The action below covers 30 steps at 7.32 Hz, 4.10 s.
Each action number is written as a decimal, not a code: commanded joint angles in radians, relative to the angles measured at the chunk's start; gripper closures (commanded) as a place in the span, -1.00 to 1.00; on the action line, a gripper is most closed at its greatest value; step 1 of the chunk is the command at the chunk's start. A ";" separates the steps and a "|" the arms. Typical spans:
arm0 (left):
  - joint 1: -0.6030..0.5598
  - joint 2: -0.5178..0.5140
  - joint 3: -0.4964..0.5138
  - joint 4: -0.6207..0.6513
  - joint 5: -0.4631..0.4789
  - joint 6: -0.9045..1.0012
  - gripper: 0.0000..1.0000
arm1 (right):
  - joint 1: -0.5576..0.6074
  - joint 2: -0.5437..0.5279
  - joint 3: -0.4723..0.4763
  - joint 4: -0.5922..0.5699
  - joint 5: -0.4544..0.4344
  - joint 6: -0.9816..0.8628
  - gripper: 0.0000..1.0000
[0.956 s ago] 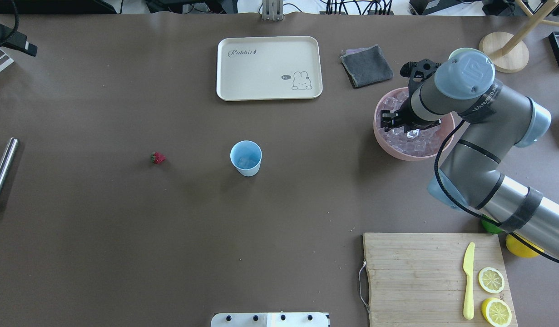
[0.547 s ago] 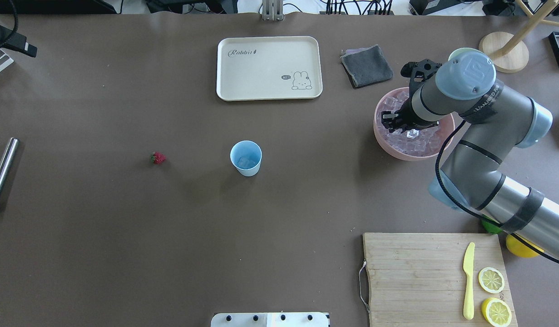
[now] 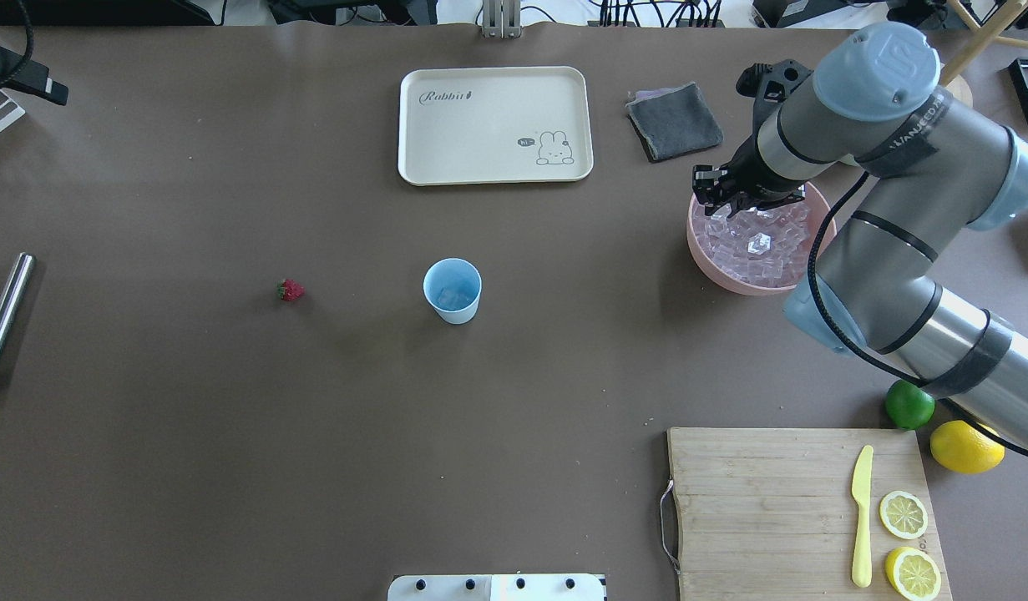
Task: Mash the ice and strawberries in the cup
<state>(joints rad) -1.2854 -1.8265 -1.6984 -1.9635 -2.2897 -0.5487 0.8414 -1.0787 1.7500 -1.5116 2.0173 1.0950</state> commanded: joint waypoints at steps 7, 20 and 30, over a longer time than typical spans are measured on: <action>0.100 0.012 -0.012 -0.080 0.001 -0.074 -0.96 | -0.327 0.551 -0.295 -0.118 -0.326 0.454 1.00; 0.165 -0.046 -0.049 -0.069 0.004 -0.243 -0.96 | -0.371 0.380 -0.104 -0.126 -0.350 0.458 -0.98; 0.603 -0.043 0.031 -0.118 0.403 -0.432 -0.86 | 0.480 -0.638 -0.013 0.441 0.329 -0.766 -0.98</action>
<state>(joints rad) -0.6838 -1.8678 -1.6789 -2.0808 -1.8881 -0.9827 1.1970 -1.5995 1.7720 -1.1500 2.2527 0.5147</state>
